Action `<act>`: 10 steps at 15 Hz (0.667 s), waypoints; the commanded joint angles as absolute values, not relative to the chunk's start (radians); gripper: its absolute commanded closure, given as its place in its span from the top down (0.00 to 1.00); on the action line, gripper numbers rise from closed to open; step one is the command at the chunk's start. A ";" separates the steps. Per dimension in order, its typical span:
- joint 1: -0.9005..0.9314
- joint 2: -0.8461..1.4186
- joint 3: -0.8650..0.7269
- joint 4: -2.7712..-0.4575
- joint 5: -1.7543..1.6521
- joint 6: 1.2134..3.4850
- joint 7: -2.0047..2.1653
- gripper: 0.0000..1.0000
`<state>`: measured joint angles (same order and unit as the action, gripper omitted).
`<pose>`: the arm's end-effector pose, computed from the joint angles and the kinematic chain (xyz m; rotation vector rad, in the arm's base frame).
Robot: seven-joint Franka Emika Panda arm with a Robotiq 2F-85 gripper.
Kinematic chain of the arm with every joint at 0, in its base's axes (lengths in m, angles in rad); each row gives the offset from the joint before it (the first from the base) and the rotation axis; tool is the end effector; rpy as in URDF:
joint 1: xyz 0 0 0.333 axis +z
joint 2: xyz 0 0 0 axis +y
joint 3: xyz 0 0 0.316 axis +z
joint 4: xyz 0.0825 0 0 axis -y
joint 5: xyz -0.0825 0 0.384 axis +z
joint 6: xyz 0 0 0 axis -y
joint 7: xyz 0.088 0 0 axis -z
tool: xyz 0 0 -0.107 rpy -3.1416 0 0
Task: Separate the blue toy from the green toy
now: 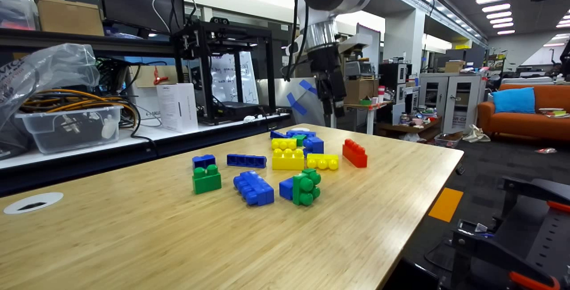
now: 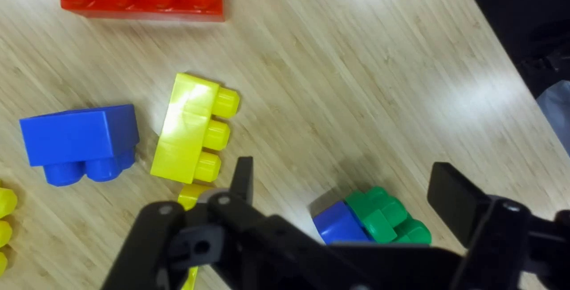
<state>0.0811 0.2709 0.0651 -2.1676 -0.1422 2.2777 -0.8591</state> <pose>0.5399 0.0761 0.2565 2.6445 1.6312 -0.2773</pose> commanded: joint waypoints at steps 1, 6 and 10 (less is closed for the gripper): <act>0.065 0.350 0.092 -2.177 -0.213 2.429 -0.905 1.00; 0.062 0.421 0.137 -2.221 -0.269 2.610 -0.956 1.00; 0.061 0.414 0.183 -2.286 -0.294 2.669 -1.033 1.00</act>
<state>0.0826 0.4328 0.1552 -2.2345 -0.2681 2.6161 -0.9665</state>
